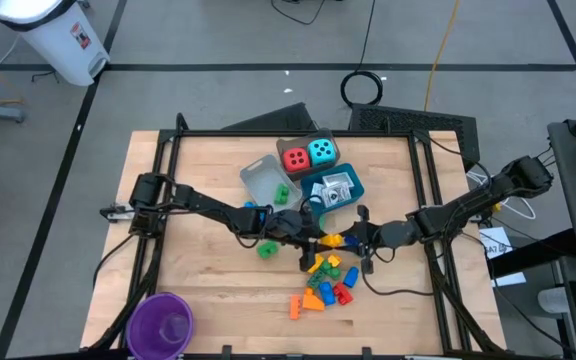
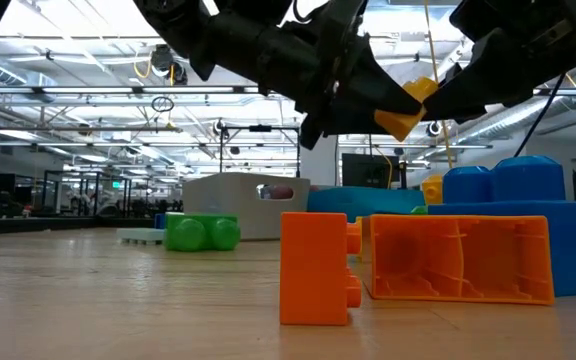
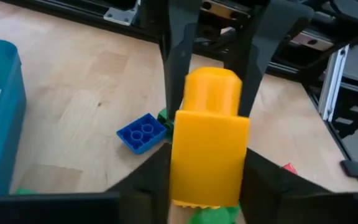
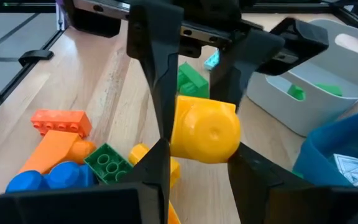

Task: Pick & Place Toys
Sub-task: Put the yellow game piece into the gray bin

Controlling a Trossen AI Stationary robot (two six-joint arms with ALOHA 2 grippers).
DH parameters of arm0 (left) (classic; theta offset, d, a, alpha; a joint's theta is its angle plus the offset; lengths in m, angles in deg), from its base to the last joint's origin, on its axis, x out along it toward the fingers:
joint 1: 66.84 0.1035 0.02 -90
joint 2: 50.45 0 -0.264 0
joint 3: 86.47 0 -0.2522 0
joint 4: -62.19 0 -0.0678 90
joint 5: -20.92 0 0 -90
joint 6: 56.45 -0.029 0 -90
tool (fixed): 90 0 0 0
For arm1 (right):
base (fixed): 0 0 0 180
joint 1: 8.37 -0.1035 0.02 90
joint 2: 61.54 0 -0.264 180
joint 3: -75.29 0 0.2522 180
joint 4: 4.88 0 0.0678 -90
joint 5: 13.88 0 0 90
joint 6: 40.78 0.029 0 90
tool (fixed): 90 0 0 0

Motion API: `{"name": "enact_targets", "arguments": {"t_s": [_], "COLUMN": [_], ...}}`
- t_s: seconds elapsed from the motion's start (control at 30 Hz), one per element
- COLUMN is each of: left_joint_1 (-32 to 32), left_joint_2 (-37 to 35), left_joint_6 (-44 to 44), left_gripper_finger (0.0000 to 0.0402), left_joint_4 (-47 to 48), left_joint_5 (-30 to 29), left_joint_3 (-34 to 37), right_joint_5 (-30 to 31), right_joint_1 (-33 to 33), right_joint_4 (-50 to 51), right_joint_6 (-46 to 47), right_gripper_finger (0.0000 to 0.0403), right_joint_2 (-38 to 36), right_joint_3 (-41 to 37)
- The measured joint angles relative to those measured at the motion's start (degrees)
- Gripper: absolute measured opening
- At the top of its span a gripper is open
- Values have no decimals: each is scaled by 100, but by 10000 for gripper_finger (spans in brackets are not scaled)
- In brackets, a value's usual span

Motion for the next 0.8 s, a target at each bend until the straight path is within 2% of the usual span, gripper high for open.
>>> {"name": "enact_targets", "arguments": {"t_s": [0.3, 0.5, 0.7, 0.8], "left_joint_1": [115, 123, 232, 348], "left_joint_2": [-375, -931, -1547, -1864], "left_joint_6": [-63, -134, -26, 208], "left_gripper_finger": [130, 130, 130, 130], "left_joint_4": [390, 1004, 855, 872], "left_joint_5": [-58, -1318, -1827, -2142], "left_joint_3": [12, 171, 838, 1396], "right_joint_5": [100, 43, 37, 41], "right_joint_1": [-2, -11, -11, -11], "right_joint_4": [-3, 315, 524, 462], "right_joint_6": [257, 279, 550, 552], "right_gripper_finger": [137, 167, 175, 172], "right_joint_2": [-9, -2, 0, 0], "right_joint_3": [2, -6, -4, -7]}}
